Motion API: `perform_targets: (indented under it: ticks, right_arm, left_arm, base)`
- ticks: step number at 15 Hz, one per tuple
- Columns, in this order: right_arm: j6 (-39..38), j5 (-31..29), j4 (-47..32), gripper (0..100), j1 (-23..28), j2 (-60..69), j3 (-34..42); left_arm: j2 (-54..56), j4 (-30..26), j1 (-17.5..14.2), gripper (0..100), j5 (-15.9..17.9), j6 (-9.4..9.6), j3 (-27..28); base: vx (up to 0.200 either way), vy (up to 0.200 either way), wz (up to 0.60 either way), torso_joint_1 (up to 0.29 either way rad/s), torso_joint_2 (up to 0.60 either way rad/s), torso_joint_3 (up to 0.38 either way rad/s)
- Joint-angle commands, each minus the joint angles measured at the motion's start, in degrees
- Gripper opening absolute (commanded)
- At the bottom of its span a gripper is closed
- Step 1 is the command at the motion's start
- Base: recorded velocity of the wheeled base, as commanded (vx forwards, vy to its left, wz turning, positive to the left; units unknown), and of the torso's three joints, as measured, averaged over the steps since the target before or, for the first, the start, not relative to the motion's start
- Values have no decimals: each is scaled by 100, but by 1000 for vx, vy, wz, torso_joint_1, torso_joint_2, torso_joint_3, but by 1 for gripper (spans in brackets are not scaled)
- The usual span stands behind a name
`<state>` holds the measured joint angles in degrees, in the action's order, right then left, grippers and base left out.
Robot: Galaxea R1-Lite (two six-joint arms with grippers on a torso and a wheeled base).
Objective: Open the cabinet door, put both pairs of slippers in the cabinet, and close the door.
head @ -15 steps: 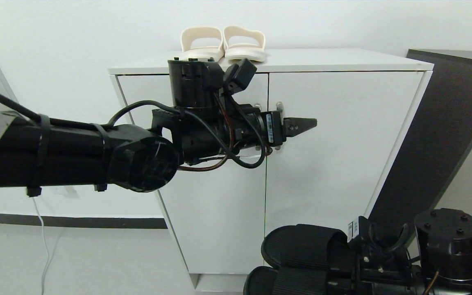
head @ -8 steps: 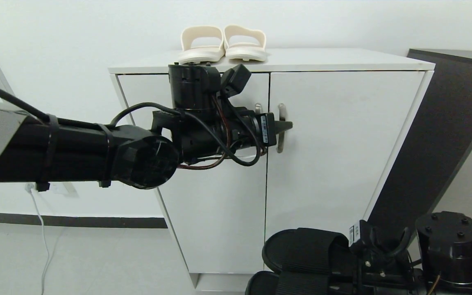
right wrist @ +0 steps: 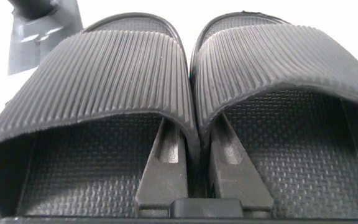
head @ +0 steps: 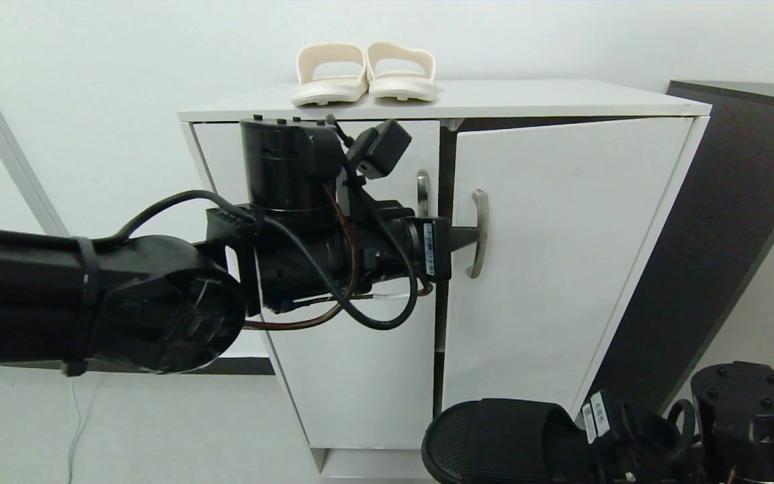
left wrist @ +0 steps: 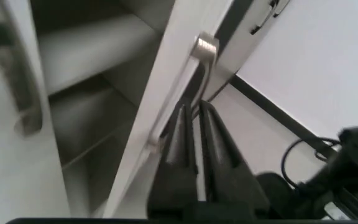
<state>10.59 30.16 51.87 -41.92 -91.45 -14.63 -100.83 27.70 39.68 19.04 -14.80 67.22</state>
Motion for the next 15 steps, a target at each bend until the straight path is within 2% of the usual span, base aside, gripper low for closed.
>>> perform_targets:
  ticks: [1,4,6,8,9,12,15]
  right_arm:
    - [13,51,86,0,-9,31,127]
    - [22,227,253,0,-88,75,294]
    - [145,227,253,0,-158,84,382]
    - [356,218,253,0,-176,84,435]
    - [373,218,253,0,-185,84,452]
    - [382,174,253,0,-290,93,514]
    - [382,174,253,0,-343,84,531]
  left_arm:
    - [564,43,163,0,-23,3,-420]
    - [995,43,216,0,-129,3,-833]
    - [1039,43,22,0,-120,-58,-877]
    - [916,43,-241,0,-76,-76,-833]
    - [863,43,-277,0,-76,-76,-816]
    - [336,69,-523,0,-67,-76,-403]
    - [-42,658,-558,0,47,-208,-192]
  base:
    - [0,0,0,0,0,0]
    - [0,0,0,0,0,0]
    - [0,0,0,0,0,0]
    - [0,0,0,0,0,0]
    - [0,0,0,0,0,0]
    - [0,0,0,0,0,0]
    - [0,0,0,0,0,0]
